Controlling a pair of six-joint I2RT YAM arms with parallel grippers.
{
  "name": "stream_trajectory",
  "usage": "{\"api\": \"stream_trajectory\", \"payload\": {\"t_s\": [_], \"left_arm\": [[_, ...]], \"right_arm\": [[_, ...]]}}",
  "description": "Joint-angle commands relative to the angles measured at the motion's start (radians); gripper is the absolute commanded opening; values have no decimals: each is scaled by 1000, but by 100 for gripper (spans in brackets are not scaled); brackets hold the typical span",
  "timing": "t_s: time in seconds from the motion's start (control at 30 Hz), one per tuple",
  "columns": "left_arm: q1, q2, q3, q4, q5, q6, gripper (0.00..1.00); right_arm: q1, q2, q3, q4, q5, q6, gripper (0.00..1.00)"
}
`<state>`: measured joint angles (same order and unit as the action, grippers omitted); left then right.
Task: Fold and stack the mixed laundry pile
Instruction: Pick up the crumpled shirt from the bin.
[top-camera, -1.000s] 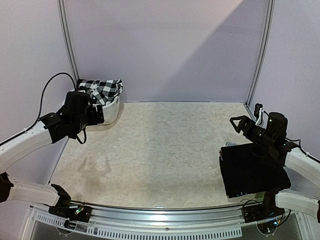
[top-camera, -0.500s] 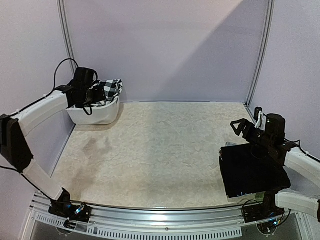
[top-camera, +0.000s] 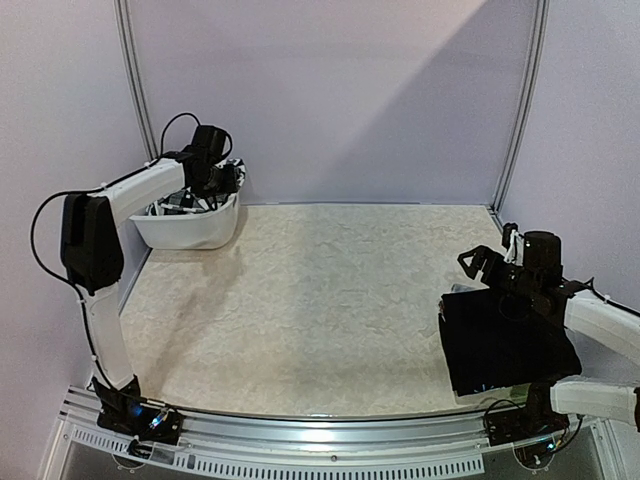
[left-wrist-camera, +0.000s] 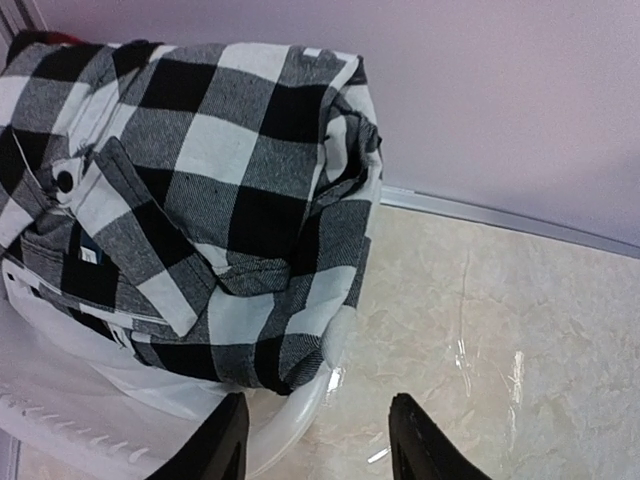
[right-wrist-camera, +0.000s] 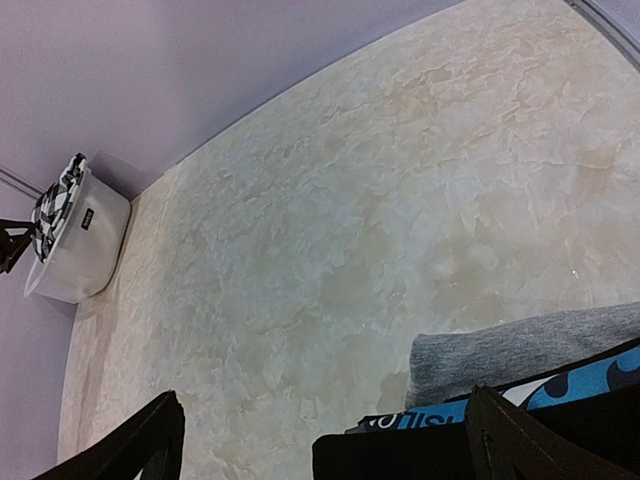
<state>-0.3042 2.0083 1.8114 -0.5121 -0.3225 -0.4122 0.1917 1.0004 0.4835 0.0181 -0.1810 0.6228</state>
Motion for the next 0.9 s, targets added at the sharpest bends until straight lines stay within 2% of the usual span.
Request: {"api": "stream_trajectory", "payload": {"t_s": [0.0, 0.1, 0.3, 0.4, 0.6, 0.87], "left_arm": [[24, 51, 59, -65, -9, 27, 46], [52, 46, 48, -61, -31, 18, 46], [114, 69, 50, -42, -30, -12, 63], [144, 111, 79, -35, -12, -14, 66], [188, 196, 141, 12, 82, -19, 66], [213, 271, 189, 61, 134, -40, 58]], "right_arm": [[4, 26, 29, -9, 8, -14, 99], [5, 43, 34, -6, 3, -14, 99], [5, 75, 43, 2, -7, -16, 99], [5, 89, 50, -4, -8, -17, 99], [5, 107, 55, -4, -8, -21, 99], [6, 127, 68, -17, 0, -27, 99]]}}
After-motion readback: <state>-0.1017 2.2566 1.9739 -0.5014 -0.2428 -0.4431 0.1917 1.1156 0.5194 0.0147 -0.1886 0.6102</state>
